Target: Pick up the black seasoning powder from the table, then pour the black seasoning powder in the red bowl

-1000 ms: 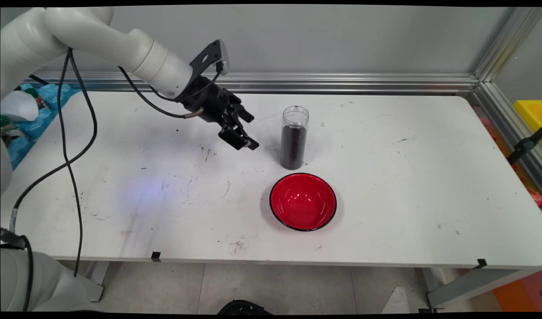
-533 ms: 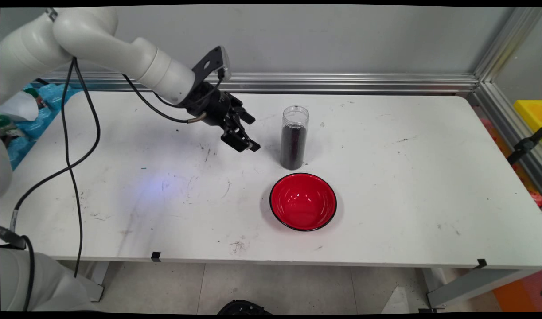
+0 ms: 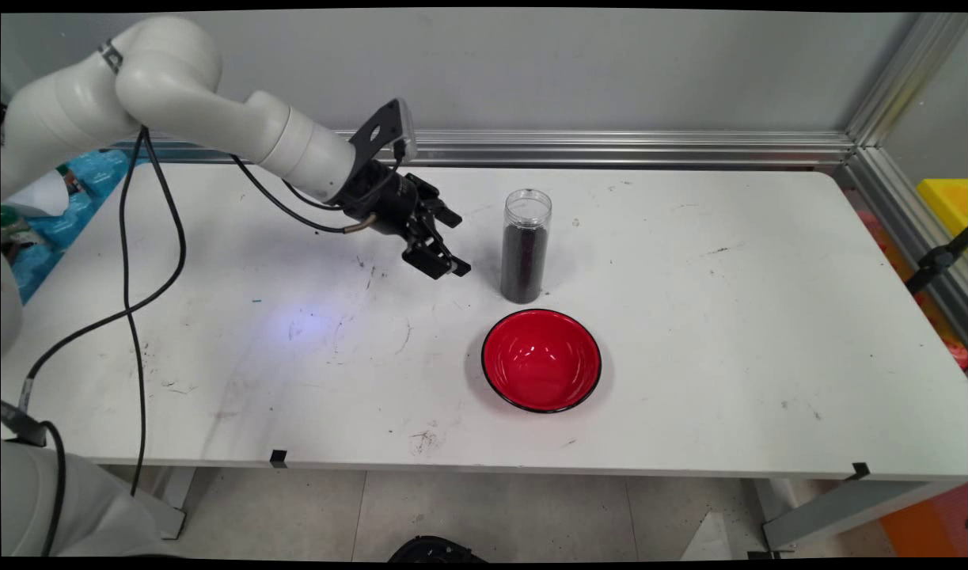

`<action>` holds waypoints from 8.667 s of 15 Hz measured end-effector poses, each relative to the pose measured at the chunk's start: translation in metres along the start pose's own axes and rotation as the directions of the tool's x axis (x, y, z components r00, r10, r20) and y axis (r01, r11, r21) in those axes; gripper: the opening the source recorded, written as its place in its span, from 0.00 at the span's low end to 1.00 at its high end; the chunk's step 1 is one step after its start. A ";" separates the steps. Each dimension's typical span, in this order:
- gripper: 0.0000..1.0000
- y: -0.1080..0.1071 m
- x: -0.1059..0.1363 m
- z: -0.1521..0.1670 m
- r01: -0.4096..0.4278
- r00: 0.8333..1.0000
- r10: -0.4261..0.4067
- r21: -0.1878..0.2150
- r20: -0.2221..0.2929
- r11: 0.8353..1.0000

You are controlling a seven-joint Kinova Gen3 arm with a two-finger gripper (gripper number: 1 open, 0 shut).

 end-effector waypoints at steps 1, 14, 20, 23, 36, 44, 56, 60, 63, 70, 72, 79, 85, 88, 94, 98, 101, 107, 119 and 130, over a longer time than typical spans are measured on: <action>1.00 0.000 -0.002 0.003 -0.002 1.000 0.002 0.001 -0.006 1.000; 1.00 -0.007 -0.022 0.042 -0.023 0.995 0.023 0.002 -0.096 1.000; 1.00 -0.012 -0.025 0.063 -0.009 0.993 0.009 -0.006 -0.118 1.000; 1.00 -0.014 -0.026 0.072 0.000 0.992 -0.001 -0.015 -0.124 1.000; 1.00 -0.014 -0.026 0.105 0.026 0.990 -0.033 -0.053 -0.137 0.998; 0.00 -0.016 -0.026 0.121 0.028 0.989 -0.036 -0.060 -0.140 0.998; 0.00 -0.025 -0.011 0.114 0.023 0.990 -0.031 -0.060 -0.137 0.998; 0.00 -0.027 0.003 0.104 0.011 0.991 -0.017 -0.045 -0.133 0.999; 0.00 -0.026 0.016 0.094 0.000 0.991 -0.005 -0.034 -0.135 0.999; 0.00 -0.017 0.052 0.065 -0.073 0.988 0.069 -0.029 -0.136 0.997; 0.00 -0.015 0.057 0.058 -0.125 0.985 0.122 -0.020 -0.122 0.992; 0.00 -0.006 0.066 0.046 -0.377 0.923 0.378 0.020 -0.077 0.926; 0.00 0.003 0.065 0.044 -0.570 0.819 0.571 0.043 -0.049 0.821; 0.00 0.005 0.064 0.046 -0.636 0.769 0.638 0.057 -0.036 0.770; 0.00 0.007 0.063 0.053 -0.723 0.687 0.726 0.082 -0.021 0.686; 0.00 0.009 0.063 0.057 -0.767 0.636 0.771 0.093 -0.018 0.635; 0.00 0.010 0.064 0.059 -0.798 0.595 0.803 0.102 -0.017 0.594; 0.00 0.013 0.066 0.060 -0.845 0.523 0.852 0.118 -0.020 0.521; 0.00 0.017 0.067 0.066 -0.906 0.401 0.916 0.141 -0.024 0.400; 0.00 0.015 0.073 0.063 -0.938 0.305 0.952 0.171 -0.010 0.302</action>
